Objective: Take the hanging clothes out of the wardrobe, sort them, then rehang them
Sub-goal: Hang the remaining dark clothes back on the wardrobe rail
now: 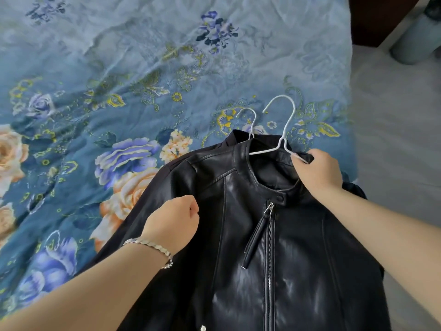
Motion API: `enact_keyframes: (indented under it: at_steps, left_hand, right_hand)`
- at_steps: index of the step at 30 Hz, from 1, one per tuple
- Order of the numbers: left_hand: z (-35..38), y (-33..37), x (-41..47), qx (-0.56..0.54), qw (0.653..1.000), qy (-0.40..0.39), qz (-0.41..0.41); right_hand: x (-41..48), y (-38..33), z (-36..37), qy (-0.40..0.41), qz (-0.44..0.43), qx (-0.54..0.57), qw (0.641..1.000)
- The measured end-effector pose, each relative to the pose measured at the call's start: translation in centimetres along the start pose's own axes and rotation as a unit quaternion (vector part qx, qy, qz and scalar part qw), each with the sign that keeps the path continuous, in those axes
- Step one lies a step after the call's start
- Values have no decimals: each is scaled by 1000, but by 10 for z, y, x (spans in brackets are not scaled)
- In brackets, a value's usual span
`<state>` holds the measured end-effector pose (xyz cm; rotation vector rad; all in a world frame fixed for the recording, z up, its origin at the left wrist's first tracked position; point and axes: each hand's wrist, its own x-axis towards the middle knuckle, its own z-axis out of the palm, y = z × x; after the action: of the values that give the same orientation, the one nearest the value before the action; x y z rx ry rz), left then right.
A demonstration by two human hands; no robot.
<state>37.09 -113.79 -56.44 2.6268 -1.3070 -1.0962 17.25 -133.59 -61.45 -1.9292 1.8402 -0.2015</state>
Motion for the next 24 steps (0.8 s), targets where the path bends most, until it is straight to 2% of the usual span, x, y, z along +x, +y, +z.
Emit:
enact_keyframes:
  at_steps: [4,8,13,18,21,24]
  left_hand:
    - [-18,-7,-39,6,1000,8,-5]
    - [-45,-12,-100,26,998,63,-8]
    - [-84,-31,-207,18,992,126,-16]
    - [-119,-77,-334,-45,979,191,-45]
    - [-130,-119,-422,-73,965,241,-70]
    - [-135,-162,-500,-110,947,286,-97]
  right_hand:
    - [-32,-12,-44,-94,-61,33,993]
    - [-89,-40,-91,-206,-179,9,962]
    - [-199,-89,-155,-284,-246,39,926]
    - [-328,-151,-220,-290,-314,121,896]
    - [-412,-190,-254,-254,-373,119,884]
    - [-486,-228,-274,-268,-439,113,850]
